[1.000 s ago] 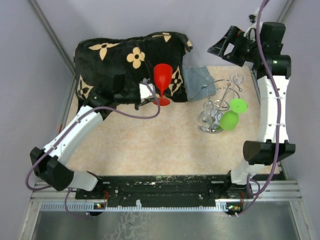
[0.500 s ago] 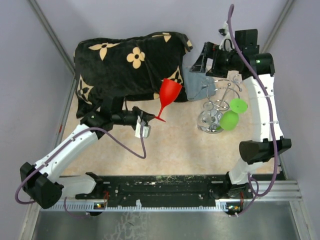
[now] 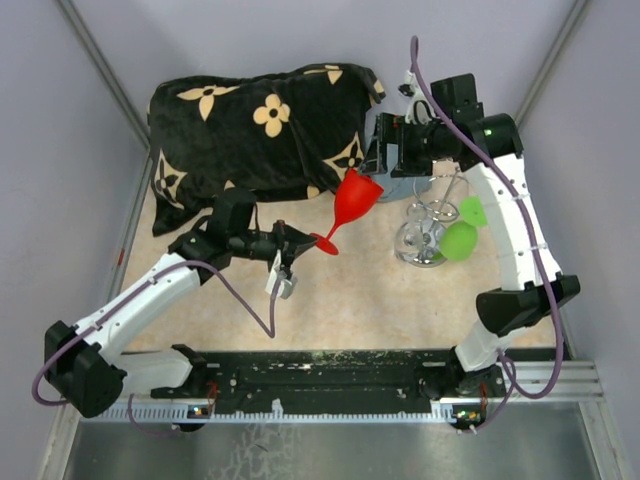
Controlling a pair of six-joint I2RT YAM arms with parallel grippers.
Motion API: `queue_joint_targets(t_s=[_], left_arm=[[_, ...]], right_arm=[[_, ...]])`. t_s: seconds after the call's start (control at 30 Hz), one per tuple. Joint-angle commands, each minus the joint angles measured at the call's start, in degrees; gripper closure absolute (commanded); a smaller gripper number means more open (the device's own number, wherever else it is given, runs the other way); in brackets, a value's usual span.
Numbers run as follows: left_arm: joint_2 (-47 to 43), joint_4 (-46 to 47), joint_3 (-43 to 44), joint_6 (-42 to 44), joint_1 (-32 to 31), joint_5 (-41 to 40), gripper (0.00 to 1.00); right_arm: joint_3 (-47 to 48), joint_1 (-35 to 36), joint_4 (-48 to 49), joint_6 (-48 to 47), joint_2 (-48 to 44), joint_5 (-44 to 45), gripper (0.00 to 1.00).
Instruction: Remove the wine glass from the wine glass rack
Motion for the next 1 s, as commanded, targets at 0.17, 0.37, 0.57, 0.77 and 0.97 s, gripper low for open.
queue_joint_targets(t_s=[0.17, 0.37, 0.57, 0.77, 0.97], left_arm=[[-0.67, 5.79, -3.52, 6.07, -0.49, 3.19, 1.00], [-0.62, 9.27, -5.00, 6.80, -0.66, 4.14, 1.00], [-0.14, 14.63, -6.24, 6.53, -0.66, 4.21, 1.00], [-1.81, 28.69, -12.52, 3.53, -0.66, 4.63, 1.00], [-0.26, 32.51, -13.99, 3.75, -0.66, 0.90, 0.97]], right_arm=[[3.35, 4.21, 1.63, -1.30, 0.29, -1.60, 0.06], [1.92, 7.90, 1.27, -1.93, 3.17, -1.77, 0.06], [1.77, 10.94, 0.20, -2.56, 4.98, -1.73, 0.19], [1.29, 11.05, -0.65, -3.16, 4.82, -1.52, 1.00], [4.46, 11.01, -2.34, -3.53, 4.47, 0.29, 1.00]])
